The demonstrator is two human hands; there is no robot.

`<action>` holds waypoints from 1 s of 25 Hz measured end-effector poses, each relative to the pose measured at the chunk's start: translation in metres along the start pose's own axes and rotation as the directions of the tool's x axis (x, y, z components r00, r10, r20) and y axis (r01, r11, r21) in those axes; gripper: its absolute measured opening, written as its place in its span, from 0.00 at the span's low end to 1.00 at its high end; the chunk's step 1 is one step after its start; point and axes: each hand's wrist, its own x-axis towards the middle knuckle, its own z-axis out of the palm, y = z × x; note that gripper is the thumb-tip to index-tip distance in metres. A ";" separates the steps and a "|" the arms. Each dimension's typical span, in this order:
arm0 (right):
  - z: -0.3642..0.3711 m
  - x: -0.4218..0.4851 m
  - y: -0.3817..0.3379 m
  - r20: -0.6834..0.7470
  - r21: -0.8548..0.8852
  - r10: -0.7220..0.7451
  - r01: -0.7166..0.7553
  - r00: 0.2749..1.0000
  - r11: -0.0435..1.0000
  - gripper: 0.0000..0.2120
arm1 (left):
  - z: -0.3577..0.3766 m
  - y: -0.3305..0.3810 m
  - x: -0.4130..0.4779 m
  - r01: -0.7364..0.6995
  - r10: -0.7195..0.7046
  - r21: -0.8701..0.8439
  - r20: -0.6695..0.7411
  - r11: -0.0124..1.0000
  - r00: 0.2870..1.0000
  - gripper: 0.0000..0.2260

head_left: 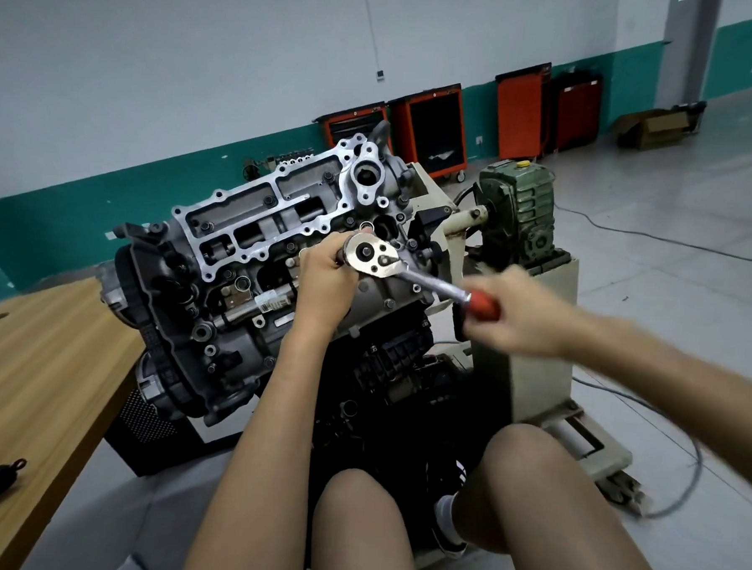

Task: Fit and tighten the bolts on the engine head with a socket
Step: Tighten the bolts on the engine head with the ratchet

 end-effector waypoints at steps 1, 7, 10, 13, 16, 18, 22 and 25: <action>-0.020 0.011 0.004 0.007 -0.116 -0.043 0.043 0.999 0.992 0.13 | 0.000 0.000 0.000 0.006 -0.006 0.001 0.002 1.000 1.000 0.08; 0.059 -0.024 -0.023 -0.198 0.262 0.078 -0.024 0.977 0.965 0.14 | 0.005 -0.003 -0.007 -0.026 0.027 0.006 -0.074 1.000 0.997 0.11; 0.132 -0.028 -0.078 -0.221 0.701 0.304 -0.066 0.927 0.710 0.11 | 0.006 0.001 -0.009 -0.078 0.080 0.024 -0.081 0.997 0.994 0.10; 0.144 -0.023 -0.092 -0.195 0.752 0.340 -0.083 0.920 0.654 0.12 | 0.003 0.001 -0.008 -0.073 0.073 0.014 -0.033 0.997 0.997 0.09; 0.080 -0.026 -0.040 -0.138 0.439 0.134 -0.061 0.981 0.897 0.18 | 0.000 -0.001 -0.003 -0.047 0.047 0.008 0.002 0.999 0.999 0.17; 0.018 -0.011 -0.011 -0.008 0.100 -0.012 0.013 1.000 0.995 0.16 | -0.001 -0.004 -0.001 -0.043 0.043 0.004 0.017 0.999 0.999 0.11; -0.041 0.023 0.005 -0.023 -0.252 -0.161 0.151 0.987 0.956 0.12 | 0.001 -0.007 -0.001 -0.024 0.025 0.026 -0.014 0.999 1.000 0.10; 0.013 -0.006 -0.002 -0.107 0.055 0.009 -0.004 0.994 0.998 0.14 | 0.003 -0.008 -0.003 -0.033 0.033 -0.013 -0.036 0.999 0.999 0.11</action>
